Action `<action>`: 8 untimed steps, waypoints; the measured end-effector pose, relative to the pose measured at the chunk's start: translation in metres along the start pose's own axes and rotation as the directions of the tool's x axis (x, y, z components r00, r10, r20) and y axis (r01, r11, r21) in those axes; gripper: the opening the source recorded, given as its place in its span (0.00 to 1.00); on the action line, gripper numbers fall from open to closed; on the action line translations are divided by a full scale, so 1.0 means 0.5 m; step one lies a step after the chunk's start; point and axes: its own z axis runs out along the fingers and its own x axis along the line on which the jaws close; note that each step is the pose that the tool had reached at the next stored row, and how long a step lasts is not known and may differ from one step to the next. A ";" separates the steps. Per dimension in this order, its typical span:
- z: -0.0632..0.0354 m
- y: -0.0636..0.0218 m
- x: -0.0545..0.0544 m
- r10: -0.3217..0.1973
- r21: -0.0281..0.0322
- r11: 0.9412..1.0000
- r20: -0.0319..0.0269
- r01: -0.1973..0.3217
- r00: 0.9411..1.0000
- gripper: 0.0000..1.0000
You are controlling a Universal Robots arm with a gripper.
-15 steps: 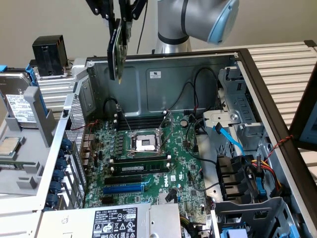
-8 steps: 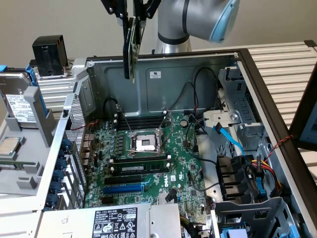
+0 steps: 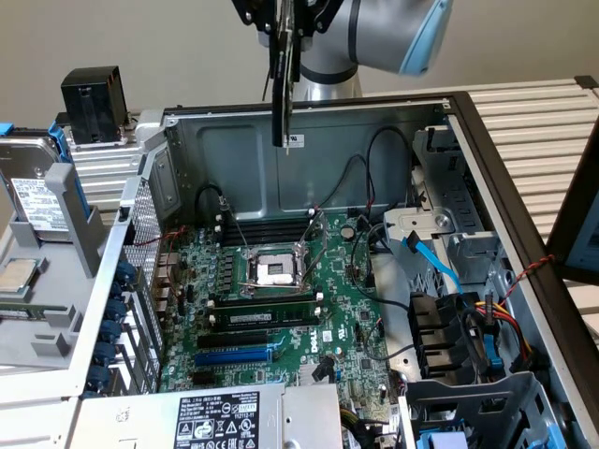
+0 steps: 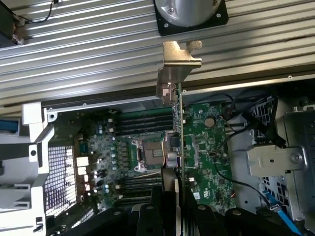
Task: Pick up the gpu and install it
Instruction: 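Pick up the gpu and move the gpu toward the slot, then insert the gpu into the slot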
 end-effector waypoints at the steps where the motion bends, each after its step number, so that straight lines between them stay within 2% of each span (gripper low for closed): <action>1: 0.000 0.000 0.000 0.000 0.000 1.000 0.000 0.000 1.000 0.28; 8: 0.000 0.000 0.000 0.000 0.000 1.000 -0.001 0.000 1.000 0.28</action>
